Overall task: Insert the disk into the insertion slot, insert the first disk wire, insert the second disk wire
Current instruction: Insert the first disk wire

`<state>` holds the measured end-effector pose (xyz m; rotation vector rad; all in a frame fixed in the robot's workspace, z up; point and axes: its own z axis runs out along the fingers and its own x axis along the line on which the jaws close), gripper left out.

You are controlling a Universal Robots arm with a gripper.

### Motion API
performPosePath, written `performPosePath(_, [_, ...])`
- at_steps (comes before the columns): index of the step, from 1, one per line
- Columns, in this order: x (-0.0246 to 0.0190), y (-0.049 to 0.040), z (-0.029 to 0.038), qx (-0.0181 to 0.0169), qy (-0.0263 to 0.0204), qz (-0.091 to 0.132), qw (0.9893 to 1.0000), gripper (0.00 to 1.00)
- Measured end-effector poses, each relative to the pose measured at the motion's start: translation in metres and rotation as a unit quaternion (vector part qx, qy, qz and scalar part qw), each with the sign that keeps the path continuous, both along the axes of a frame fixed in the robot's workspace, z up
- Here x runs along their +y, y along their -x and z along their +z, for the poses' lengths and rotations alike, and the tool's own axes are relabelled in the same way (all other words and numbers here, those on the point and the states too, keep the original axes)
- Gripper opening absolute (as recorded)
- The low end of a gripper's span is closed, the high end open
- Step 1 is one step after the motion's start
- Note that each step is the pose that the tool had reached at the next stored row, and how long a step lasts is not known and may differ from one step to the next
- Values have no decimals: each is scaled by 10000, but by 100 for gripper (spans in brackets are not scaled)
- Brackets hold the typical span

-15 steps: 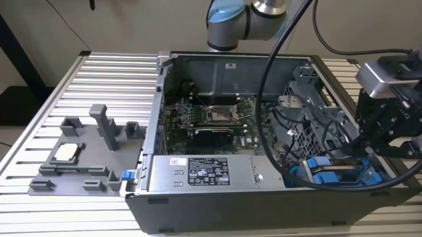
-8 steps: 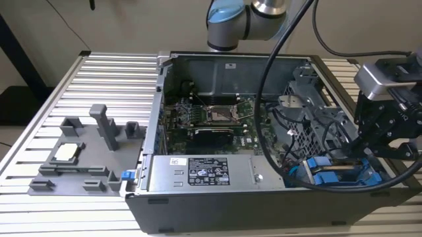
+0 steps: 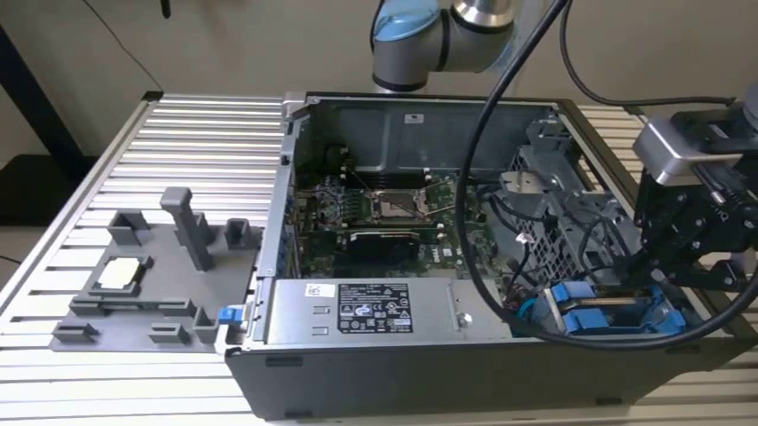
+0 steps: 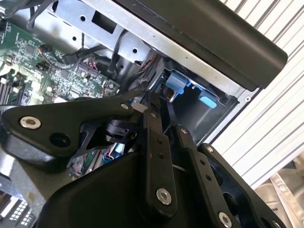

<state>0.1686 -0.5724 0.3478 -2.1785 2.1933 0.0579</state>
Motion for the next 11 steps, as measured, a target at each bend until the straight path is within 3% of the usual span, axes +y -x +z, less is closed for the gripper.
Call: performPosePath(11, [0,-3,-54,0,-1,-13,10000,19])
